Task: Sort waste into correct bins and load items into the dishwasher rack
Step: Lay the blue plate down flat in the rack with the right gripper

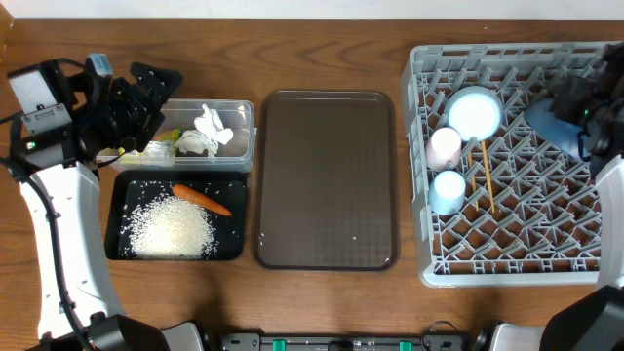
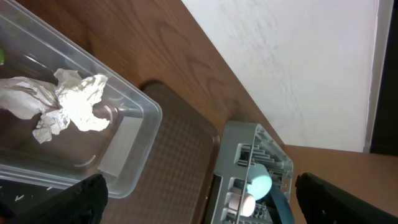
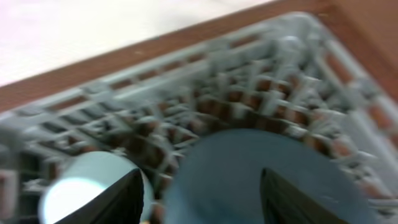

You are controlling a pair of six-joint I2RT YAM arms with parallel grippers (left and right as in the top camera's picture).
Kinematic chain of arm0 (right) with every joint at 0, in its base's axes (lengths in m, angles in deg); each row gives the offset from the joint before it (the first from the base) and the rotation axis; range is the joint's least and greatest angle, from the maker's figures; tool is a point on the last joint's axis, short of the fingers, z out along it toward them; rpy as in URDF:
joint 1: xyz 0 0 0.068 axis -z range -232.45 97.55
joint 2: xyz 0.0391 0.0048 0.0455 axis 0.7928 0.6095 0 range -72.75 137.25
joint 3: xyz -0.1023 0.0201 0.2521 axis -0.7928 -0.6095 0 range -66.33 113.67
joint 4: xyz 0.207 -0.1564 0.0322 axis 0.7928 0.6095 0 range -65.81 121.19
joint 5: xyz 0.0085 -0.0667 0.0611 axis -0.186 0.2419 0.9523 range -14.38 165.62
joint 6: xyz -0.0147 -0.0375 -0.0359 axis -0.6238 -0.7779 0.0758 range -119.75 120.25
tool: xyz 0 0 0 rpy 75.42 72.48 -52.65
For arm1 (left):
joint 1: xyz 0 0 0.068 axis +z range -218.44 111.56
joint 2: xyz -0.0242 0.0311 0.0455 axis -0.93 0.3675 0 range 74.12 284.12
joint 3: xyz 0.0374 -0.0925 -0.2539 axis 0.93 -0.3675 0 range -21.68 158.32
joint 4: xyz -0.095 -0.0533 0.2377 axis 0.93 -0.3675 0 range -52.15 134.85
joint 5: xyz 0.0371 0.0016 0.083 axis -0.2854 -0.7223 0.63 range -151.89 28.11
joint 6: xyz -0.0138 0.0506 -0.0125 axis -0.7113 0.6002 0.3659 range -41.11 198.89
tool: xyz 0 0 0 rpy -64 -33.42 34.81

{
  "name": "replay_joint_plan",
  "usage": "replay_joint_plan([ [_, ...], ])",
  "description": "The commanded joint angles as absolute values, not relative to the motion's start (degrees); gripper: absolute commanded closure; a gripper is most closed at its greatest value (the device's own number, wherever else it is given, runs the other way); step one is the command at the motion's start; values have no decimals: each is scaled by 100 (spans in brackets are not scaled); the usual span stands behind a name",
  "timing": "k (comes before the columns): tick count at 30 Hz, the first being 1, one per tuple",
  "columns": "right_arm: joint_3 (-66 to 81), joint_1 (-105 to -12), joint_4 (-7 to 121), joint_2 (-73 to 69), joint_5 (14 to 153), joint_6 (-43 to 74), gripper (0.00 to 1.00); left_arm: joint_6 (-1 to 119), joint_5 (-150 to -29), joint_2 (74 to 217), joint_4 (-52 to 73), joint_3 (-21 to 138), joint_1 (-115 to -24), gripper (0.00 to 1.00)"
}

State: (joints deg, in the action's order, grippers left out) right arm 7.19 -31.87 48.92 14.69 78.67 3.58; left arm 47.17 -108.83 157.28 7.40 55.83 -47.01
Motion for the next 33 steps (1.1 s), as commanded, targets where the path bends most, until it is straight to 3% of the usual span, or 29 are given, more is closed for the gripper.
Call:
replay_joint_plan([
  [1,830,-3032,5052,1434,7089,186,52,4688,-10874,15728,736,5568,-4681,2],
  [7,824,-2730,5380,1501,7170,343,60,4688,-10874,15728,736,5568,-4681,2],
  [26,791,-2623,7144,1501,7526,669,66,4688,-10874,15728,736,5568,-4681,2],
  [33,791,-2627,7305,1473,8234,625,67,4688,-10874,15728,736,5568,-4681,2],
])
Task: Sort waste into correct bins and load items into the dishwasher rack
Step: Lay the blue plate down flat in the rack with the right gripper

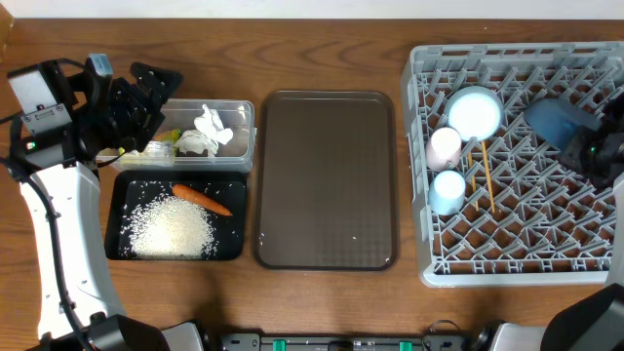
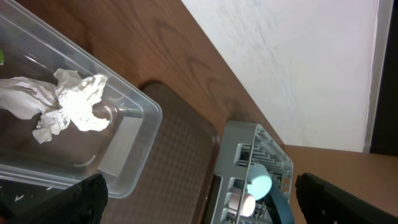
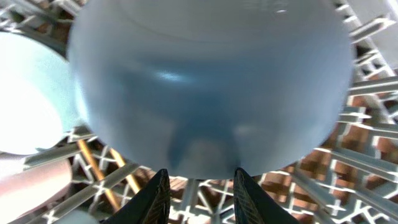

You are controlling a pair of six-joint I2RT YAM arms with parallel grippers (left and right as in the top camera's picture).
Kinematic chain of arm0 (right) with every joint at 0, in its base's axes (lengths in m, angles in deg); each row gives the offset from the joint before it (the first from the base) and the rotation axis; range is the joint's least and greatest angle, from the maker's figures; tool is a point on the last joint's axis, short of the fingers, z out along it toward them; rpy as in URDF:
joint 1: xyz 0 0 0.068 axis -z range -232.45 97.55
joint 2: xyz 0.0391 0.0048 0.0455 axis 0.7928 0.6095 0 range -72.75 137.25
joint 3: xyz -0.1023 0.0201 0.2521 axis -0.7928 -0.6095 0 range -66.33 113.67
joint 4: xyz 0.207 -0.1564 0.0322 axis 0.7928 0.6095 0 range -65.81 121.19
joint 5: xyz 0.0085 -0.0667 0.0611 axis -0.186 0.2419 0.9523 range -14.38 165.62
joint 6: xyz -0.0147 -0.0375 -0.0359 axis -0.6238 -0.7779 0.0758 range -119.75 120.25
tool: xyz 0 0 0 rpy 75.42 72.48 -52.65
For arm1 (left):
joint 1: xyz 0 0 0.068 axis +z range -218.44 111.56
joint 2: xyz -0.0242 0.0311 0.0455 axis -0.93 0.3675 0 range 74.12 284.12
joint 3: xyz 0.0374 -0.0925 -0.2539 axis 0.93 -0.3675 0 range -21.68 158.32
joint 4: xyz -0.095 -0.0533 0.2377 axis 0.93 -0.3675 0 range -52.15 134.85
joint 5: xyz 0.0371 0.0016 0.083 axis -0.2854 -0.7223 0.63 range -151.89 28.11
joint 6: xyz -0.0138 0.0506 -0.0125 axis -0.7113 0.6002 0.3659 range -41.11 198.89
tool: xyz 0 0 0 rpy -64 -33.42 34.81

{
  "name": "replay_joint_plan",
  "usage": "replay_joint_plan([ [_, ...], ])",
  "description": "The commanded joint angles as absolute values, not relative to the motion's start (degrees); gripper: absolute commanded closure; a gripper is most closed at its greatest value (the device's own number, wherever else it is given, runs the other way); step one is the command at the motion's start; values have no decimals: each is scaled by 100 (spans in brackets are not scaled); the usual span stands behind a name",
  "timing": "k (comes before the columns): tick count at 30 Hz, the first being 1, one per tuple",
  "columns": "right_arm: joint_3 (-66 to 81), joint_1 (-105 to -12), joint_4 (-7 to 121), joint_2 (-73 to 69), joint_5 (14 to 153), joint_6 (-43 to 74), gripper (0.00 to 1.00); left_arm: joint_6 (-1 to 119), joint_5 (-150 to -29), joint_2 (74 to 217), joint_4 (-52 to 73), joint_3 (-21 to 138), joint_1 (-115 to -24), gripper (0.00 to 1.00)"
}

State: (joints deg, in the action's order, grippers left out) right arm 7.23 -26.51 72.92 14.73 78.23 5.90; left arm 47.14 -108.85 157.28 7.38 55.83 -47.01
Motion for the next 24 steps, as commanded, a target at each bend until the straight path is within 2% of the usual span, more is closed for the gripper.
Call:
replay_joint_plan([
  [1,795,-2627,7281,1436,8367,544,67,4688,-10874,15728,736,5568,-4681,2],
  [7,850,-2623,6781,953,8398,529,64,4688,-10874,15728,736,5568,-4681,2],
  [10,850,-2621,6239,844,7943,525,57,4688,-10874,15728,736,5568,-4681,2],
  [14,846,-2621,5882,1040,7589,378,67,4688,-10874,15728,736,5568,-4681,2],
  [24,846,-2621,5384,2065,7456,144,61,4688,-10874,15728,736,5568,-4681,2],
])
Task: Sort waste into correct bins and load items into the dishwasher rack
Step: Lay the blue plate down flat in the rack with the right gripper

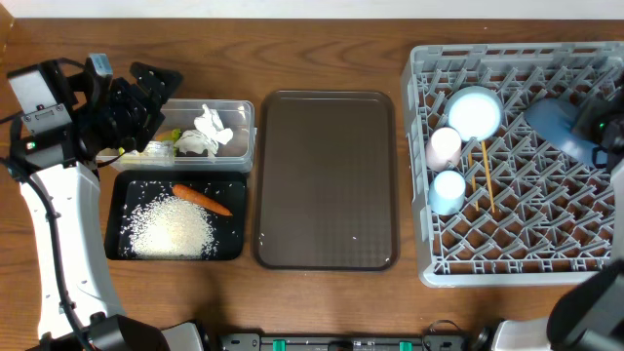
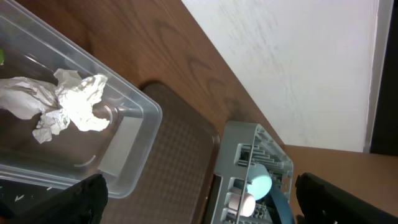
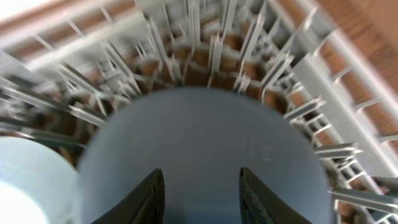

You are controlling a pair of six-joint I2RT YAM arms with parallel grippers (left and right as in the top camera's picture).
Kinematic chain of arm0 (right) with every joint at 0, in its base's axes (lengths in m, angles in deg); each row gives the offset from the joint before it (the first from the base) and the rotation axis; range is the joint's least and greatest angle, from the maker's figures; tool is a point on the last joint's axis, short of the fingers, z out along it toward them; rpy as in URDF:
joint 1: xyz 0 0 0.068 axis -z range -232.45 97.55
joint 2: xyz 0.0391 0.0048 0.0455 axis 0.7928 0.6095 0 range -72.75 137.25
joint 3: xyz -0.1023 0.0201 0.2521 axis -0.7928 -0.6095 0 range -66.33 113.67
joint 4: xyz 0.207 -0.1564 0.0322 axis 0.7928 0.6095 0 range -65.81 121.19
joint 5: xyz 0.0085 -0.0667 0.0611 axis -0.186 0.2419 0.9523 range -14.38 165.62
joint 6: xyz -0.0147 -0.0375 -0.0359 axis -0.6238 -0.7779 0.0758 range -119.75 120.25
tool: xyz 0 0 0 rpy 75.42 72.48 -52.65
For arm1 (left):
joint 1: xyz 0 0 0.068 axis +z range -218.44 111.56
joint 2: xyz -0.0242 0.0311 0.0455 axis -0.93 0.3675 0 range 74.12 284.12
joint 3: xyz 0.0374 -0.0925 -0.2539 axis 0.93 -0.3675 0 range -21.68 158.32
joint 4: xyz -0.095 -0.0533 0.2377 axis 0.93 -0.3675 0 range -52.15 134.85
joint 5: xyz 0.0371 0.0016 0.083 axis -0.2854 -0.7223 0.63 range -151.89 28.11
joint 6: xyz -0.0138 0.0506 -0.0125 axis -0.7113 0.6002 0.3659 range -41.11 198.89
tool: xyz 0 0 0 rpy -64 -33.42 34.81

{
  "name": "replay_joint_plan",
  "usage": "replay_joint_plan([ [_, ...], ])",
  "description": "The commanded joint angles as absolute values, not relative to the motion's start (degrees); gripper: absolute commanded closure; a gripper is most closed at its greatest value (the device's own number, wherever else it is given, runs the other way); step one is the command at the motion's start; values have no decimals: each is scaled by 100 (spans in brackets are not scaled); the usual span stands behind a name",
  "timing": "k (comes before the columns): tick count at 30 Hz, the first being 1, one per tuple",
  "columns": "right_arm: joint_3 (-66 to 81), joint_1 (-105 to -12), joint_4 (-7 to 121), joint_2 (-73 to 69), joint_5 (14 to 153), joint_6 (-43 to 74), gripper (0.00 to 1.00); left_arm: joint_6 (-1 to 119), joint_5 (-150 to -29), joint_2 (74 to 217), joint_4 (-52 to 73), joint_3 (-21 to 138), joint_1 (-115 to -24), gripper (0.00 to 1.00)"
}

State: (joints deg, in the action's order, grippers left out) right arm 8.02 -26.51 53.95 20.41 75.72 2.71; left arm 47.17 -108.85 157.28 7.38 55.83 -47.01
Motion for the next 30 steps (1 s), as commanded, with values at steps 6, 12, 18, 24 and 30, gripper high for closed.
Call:
replay_joint_plan([
  [6,846,-2627,5797,2024,7467,253,64,4688,-10874,15728,736,5568,-4681,2],
  [12,846,-2625,6582,1971,7889,579,64,4688,-10874,15728,736,5568,-4681,2],
  [18,848,-2629,6986,1842,8214,640,57,4688,-10874,15728,736,5568,-4681,2],
  [24,848,-2771,6807,962,8798,525,44,4688,-10874,15728,736,5568,-4681,2],
  [30,848,-2887,6776,120,8986,538,1,4688,-10874,15728,736,5568,-4681,2],
])
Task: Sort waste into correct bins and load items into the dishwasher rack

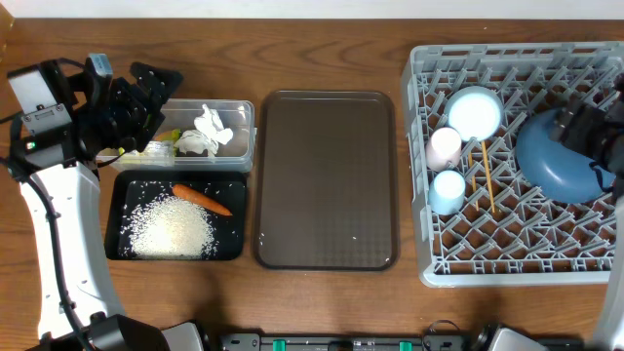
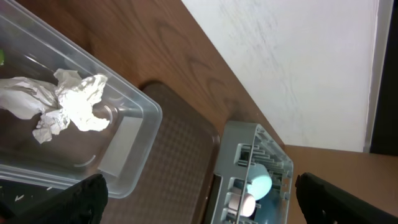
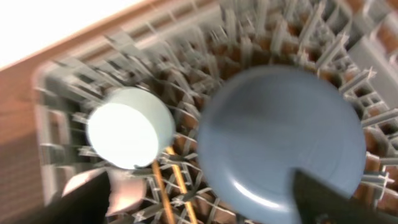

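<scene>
A blue bowl (image 1: 554,162) lies bottom up in the grey dishwasher rack (image 1: 517,265), right of the middle; the right wrist view shows the blue bowl (image 3: 283,134) too. My right gripper (image 1: 587,129) hangs just above the bowl's far right side, and the right gripper (image 3: 205,208) is open and empty. My left gripper (image 1: 146,90) is open and empty over the clear bin (image 1: 244,109), which holds crumpled paper (image 2: 71,102). A black bin (image 1: 234,249) holds rice and a carrot (image 1: 203,200).
A light blue cup (image 1: 475,112), a pink cup (image 1: 444,148), a small blue cup (image 1: 448,191) and chopsticks (image 1: 485,177) stand in the rack's left part. A brown tray (image 1: 327,180) lies between the bins and the rack.
The blue bowl was tilted on edge at the rack's back right, between my right gripper's narrowed fingers. Now it lies bottom up lower in the rack, and the gripper is wide open above it.
My right gripper was at the blue bowl at the rack's back right, first with fingers spread, then twice with fingers closer together on the tilted bowl. Now the bowl rests flat, bottom up, and is let go. The left arm stayed still.
</scene>
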You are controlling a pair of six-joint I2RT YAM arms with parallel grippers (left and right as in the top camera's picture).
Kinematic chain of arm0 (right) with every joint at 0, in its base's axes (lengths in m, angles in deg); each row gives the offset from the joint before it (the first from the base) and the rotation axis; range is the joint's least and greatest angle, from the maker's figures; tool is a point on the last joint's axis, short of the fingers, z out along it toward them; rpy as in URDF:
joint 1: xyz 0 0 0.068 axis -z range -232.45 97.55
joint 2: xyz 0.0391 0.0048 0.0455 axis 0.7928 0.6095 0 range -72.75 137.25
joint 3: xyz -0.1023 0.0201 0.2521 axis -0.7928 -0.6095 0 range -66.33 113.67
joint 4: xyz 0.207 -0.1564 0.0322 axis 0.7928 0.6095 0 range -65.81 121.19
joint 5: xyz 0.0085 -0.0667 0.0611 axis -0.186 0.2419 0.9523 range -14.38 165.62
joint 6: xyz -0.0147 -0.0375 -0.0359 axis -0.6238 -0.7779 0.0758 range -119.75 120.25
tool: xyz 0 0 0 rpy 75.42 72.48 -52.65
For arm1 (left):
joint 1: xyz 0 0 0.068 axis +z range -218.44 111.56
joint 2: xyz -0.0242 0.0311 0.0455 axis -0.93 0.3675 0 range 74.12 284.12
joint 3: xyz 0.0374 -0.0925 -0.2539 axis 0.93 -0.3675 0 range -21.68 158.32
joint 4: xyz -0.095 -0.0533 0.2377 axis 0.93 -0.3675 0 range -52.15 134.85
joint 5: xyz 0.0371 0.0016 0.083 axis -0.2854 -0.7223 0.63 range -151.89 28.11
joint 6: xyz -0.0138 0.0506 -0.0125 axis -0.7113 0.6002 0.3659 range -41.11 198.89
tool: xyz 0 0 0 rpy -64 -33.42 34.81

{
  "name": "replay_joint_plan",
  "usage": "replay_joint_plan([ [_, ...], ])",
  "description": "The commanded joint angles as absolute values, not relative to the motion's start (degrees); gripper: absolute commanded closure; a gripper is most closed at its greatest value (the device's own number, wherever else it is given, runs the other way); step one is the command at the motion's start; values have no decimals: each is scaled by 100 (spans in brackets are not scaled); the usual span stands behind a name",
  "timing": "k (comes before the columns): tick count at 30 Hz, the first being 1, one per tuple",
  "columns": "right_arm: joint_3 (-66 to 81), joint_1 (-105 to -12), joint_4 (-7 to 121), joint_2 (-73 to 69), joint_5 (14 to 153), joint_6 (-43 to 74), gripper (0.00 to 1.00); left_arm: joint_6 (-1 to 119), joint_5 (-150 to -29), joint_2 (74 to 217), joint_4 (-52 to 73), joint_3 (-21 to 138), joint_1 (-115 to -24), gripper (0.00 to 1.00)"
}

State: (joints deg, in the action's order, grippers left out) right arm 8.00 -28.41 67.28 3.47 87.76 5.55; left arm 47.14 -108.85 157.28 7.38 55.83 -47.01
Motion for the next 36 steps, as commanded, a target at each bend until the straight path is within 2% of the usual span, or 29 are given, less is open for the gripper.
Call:
replay_joint_plan([
  [1,848,-2887,6803,33,8984,538,1,4688,-10874,15728,736,5568,-4681,2],
  [13,846,-2885,7640,-160,8979,533,1,4688,-10874,15728,736,5568,-4681,2],
  [36,846,-2885,7651,-160,8979,533,1,4688,-10874,15728,736,5568,-4681,2],
])
